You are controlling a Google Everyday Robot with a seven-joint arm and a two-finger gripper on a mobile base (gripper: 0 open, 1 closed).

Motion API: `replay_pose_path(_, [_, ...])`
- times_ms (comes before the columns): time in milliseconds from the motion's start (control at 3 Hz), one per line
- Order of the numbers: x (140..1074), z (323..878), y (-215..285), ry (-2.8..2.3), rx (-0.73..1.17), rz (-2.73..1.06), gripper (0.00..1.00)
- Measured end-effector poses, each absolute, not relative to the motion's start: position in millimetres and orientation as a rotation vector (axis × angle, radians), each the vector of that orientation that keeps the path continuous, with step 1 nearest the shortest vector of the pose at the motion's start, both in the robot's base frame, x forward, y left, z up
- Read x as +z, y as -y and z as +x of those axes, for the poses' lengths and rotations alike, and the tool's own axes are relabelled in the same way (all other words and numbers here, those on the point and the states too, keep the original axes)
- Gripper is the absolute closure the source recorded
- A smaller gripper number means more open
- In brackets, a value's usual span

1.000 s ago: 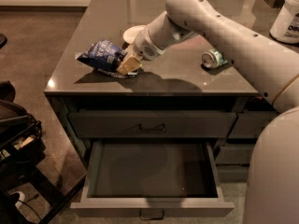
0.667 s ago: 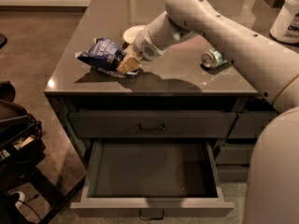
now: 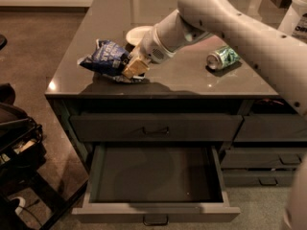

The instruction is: Place blue chip bag into middle drawer

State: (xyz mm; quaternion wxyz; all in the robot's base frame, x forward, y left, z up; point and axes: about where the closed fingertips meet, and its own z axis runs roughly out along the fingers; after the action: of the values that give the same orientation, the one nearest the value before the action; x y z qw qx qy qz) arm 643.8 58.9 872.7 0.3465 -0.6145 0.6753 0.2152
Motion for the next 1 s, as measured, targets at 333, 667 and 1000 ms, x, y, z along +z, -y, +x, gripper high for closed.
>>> replay_pose_path(333, [896.9,586.1,-46.5,-1.763,0.530,-1.548,1.00])
replay_pose_path(667, [908.5,527.6,-33.5,-1.791,0.502,-1.447,1.00])
replay_pose_path(1000, [876.0,508.7,-12.8,-1.870,0.501,-1.429,1.00])
